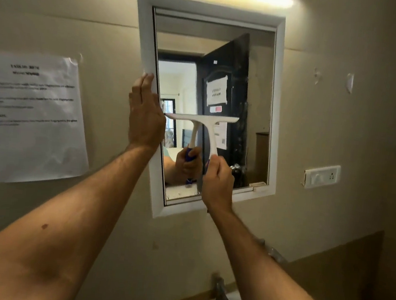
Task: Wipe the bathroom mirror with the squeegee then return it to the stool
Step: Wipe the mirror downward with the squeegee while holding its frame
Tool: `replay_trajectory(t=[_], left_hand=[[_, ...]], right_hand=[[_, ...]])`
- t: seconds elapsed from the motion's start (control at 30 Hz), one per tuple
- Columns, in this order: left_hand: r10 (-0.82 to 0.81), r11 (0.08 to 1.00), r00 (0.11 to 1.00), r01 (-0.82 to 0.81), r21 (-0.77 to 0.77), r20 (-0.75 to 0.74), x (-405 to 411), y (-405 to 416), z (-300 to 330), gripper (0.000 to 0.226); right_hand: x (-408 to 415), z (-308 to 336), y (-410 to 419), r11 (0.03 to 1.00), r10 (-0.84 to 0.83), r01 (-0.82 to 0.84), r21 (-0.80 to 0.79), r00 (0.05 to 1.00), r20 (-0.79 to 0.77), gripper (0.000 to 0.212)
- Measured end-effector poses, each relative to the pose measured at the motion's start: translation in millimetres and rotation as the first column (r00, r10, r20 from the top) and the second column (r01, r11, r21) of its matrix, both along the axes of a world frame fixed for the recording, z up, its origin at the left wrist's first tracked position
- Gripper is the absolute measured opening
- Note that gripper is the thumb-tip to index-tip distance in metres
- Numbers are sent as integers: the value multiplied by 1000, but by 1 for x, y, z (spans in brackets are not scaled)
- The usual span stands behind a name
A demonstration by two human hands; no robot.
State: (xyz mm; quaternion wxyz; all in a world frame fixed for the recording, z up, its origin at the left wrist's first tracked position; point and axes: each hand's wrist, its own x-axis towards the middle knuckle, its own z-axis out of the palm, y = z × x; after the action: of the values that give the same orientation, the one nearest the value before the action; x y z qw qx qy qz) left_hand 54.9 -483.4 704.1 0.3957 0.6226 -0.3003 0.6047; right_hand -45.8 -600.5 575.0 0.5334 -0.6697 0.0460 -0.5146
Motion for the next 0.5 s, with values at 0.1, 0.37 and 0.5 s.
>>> replay_trajectory(t=[0.1, 0.37, 0.5], left_hand=[[10, 1000, 1000, -10, 5, 13, 1, -1, 17, 42], [37, 999, 999, -36, -32, 34, 3, -8, 56, 48], [64, 998, 997, -63, -32, 47, 11, -11, 59, 59]], right_hand=[[3, 5, 0, 1000, 21, -21, 7, 1000, 15, 33], [7, 135, -2, 999, 39, -39, 0, 993, 115, 32], [11, 154, -7, 998, 47, -42, -49, 993, 105, 35]])
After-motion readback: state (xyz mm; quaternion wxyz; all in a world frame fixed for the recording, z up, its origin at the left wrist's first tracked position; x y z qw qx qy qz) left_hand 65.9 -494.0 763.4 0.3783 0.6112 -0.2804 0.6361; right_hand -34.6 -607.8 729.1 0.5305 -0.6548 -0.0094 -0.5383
